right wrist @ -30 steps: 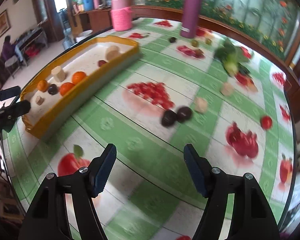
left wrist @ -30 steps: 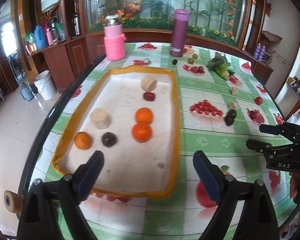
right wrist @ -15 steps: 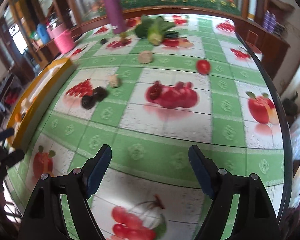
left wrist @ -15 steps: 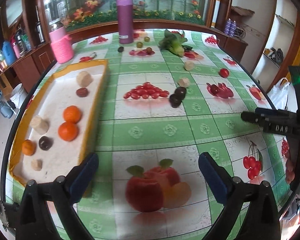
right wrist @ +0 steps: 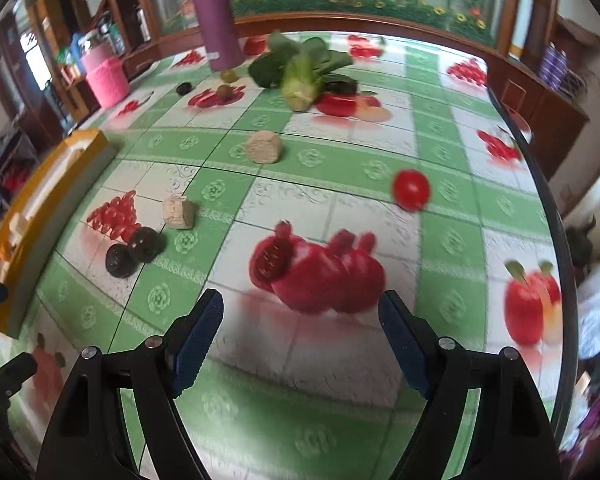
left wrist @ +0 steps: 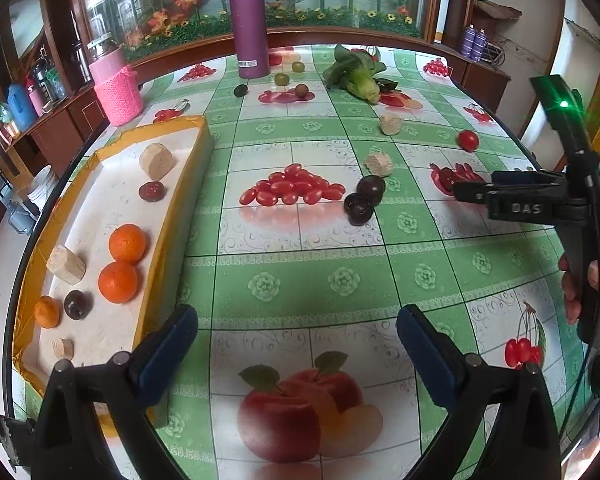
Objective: Organize fruits
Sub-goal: 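Move both open grippers back over the table toward the remaining fruits, then grasp another red date with the right gripper while the left grasps another dark fruit, then carry the red date in the right gripper over the tray while the left carries the dark fruit, then open the right gripper to drop the date beside the other date while the left releases its dark fruit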
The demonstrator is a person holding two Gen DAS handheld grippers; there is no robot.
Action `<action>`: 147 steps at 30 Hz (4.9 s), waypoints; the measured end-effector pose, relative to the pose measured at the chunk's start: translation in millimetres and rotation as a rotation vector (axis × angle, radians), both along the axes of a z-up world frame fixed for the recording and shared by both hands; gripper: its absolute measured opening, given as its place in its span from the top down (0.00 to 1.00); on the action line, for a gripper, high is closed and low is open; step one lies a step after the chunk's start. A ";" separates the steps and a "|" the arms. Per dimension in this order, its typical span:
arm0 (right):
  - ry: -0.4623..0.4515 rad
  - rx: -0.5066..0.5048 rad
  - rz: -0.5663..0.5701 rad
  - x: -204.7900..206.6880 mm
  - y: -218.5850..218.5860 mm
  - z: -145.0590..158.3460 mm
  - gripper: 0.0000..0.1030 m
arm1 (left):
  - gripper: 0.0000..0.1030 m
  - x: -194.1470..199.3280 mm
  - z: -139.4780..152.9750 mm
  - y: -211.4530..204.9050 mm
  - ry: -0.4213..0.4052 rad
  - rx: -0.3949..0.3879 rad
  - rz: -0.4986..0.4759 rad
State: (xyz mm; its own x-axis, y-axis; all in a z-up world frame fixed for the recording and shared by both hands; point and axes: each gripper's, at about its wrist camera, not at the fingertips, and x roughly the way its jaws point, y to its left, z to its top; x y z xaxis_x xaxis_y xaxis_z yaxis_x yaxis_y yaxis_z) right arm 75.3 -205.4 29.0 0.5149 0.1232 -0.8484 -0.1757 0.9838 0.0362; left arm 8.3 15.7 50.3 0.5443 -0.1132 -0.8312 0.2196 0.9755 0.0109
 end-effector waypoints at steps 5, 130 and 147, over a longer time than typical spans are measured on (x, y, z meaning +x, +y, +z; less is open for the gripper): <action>0.006 -0.001 0.057 12.1 13.4 -12.2 0.37 | 0.02 11.2 -0.7 -1.2 -0.015 0.026 0.030; 0.030 -0.023 0.451 44.4 297.2 7.3 0.78 | 0.75 6.4 -24.7 183.1 0.050 -0.247 0.203; 0.015 -0.098 0.518 47.6 313.2 -5.0 0.78 | 0.75 14.1 -36.7 180.7 0.064 -0.205 0.207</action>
State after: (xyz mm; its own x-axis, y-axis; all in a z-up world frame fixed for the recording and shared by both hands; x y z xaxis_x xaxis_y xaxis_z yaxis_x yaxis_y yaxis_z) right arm 122.9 107.9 24.0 0.3949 0.2783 -0.8755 -0.6404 0.7667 -0.0451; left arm 22.3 196.4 13.7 0.5204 -0.1739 -0.8360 0.0095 0.9802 -0.1980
